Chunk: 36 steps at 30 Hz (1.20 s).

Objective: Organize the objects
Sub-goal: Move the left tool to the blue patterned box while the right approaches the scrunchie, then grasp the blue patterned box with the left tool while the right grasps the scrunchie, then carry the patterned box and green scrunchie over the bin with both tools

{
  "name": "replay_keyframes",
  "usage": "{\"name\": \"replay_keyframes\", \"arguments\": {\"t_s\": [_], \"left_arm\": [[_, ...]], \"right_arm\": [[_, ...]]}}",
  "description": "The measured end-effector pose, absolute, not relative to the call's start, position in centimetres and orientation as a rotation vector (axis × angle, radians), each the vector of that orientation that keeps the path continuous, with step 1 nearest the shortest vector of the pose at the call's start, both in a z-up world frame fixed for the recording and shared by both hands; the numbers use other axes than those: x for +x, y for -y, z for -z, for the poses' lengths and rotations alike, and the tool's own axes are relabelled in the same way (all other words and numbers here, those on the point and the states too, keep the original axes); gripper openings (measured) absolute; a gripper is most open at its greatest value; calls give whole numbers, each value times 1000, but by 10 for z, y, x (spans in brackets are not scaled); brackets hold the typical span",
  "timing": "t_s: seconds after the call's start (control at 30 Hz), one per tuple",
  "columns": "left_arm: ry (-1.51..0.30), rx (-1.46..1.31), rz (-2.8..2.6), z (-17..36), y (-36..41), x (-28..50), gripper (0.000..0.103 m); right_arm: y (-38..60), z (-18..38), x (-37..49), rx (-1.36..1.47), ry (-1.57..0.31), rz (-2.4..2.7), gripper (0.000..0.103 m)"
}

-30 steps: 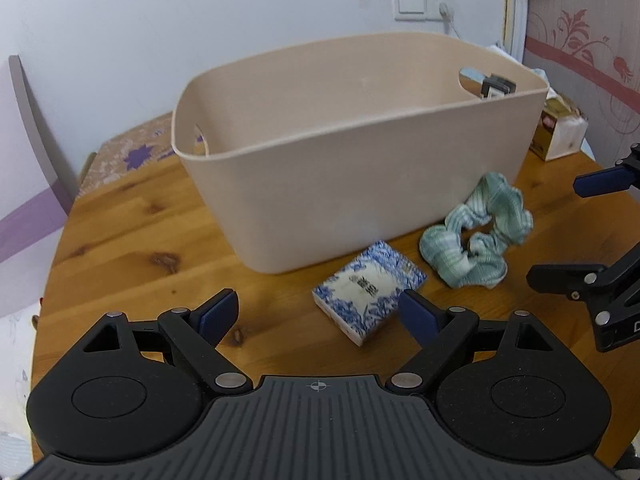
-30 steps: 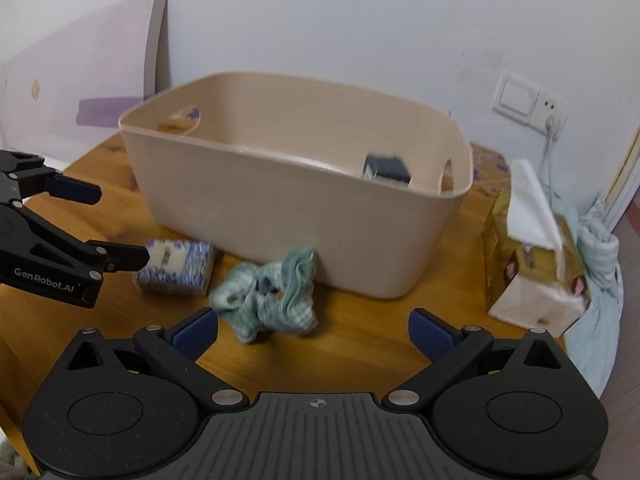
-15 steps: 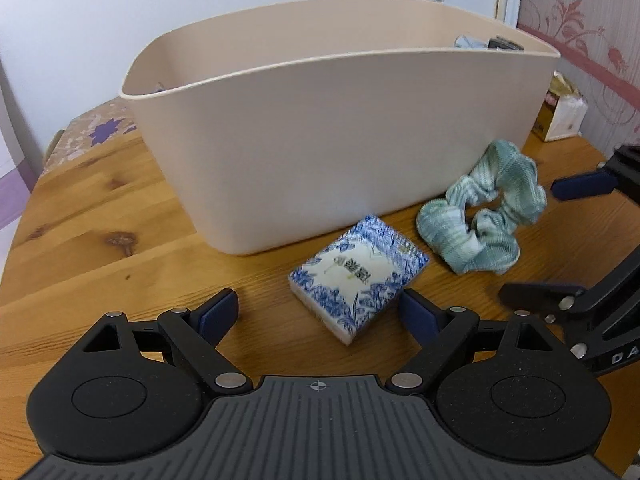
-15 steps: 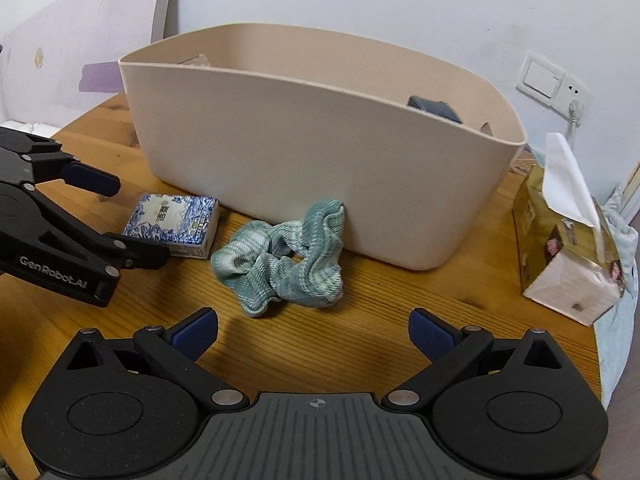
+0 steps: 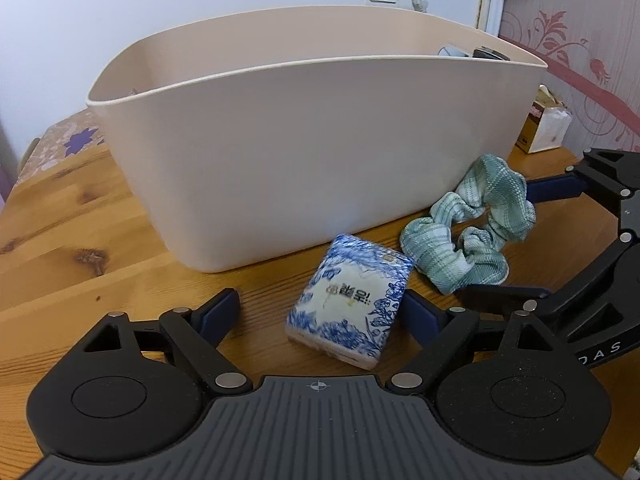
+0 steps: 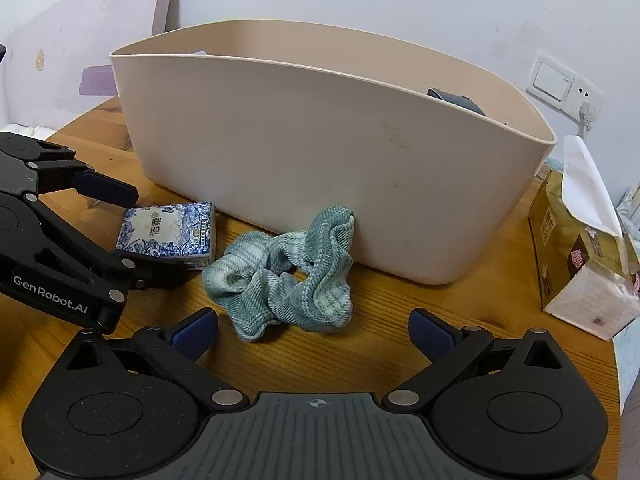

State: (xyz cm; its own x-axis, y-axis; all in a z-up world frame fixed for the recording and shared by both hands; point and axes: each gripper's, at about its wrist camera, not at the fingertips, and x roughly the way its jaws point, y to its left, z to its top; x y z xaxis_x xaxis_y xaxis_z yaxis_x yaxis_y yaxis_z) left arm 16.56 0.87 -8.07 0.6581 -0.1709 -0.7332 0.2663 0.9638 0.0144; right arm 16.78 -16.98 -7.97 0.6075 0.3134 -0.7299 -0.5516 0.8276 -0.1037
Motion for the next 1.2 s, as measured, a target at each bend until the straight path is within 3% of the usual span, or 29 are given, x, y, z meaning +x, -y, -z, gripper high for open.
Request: {"name": "replay_keyframes", "arguments": {"t_s": [0.07,0.13,0.33,0.37,0.5,0.63,0.8,1.2], "left_arm": [[-807,128,262,80,-7,164,76],[-803,142,273,79,-5,163,70],[-818,152,296,76,9,168,50],[-820,155,294,76,12,170,48],[-831,151,277,75,14,169,48],[-860,137,240,71,13,167,48],[-865,133,210,70,9,162,48],[-856,118,165,58,-14,136,48]], "right_arm": [[169,79,166,-349,-746,-507,103],[169,79,165,-356,-740,-509,92],[167,77,162,-333,-743,-532,74],[168,77,162,-318,-749,-538,70],[170,73,163,-282,-767,-564,41],[171,72,159,-280,-775,-570,25],[178,70,158,-251,-786,-545,19],[191,59,136,-223,-769,-524,17]]}}
